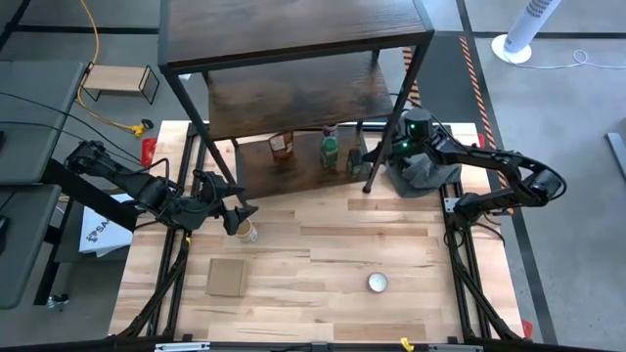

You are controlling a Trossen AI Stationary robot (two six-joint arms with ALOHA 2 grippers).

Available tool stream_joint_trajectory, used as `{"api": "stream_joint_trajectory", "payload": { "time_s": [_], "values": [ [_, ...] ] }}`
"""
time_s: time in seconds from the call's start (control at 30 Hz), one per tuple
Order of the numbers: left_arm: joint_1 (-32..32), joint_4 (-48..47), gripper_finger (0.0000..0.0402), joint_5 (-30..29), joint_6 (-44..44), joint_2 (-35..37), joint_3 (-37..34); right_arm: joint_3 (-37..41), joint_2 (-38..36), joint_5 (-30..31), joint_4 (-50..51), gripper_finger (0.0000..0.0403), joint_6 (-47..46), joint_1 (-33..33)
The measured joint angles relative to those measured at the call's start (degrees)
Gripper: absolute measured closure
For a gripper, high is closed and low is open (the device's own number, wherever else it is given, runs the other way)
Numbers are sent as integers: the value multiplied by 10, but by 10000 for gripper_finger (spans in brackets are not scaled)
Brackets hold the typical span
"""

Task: Shelf spices
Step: Remove the black seasoning can from the shelf

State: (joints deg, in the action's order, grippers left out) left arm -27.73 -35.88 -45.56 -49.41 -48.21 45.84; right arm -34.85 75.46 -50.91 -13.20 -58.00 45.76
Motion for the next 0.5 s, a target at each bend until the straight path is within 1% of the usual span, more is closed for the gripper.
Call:
{"api": "stream_joint_trajectory", "payload": {
  "time_s": [0.33, 0.5],
  "values": [
    [0, -3, 12, -4, 0, 0, 0, 0, 0, 25, -26, 403, -1, -35],
    [0, -3, 12, -6, 0, 0, 0, 0, 0, 67, -26, 403, -2, -12]
  ]
}}
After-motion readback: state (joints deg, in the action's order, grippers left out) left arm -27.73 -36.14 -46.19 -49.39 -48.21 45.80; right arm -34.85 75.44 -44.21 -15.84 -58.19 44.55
